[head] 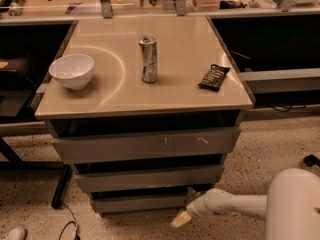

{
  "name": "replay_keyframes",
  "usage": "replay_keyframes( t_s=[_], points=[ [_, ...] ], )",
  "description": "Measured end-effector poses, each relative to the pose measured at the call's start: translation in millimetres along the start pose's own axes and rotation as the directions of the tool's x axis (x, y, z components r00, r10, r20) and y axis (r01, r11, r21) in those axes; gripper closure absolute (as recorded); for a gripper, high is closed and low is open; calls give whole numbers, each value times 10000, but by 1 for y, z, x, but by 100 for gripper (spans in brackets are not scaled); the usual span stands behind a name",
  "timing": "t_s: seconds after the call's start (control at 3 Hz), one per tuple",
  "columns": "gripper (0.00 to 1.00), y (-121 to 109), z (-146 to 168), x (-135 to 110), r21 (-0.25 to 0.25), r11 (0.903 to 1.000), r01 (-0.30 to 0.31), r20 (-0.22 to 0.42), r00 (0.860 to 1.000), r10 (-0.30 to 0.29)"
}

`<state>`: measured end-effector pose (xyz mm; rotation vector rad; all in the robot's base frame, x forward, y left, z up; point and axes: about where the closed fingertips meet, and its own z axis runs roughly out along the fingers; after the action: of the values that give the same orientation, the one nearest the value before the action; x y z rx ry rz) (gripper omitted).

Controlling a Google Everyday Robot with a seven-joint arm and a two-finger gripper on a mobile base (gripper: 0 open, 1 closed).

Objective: Open bottom drawer

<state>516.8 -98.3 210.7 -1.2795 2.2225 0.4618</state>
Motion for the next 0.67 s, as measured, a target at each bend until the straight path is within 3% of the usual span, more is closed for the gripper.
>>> replay_keyframes(
  t_s=[0.67],
  points=[
    [0, -14, 22, 3, -177, 9996, 236, -57, 9997, -237]
  ],
)
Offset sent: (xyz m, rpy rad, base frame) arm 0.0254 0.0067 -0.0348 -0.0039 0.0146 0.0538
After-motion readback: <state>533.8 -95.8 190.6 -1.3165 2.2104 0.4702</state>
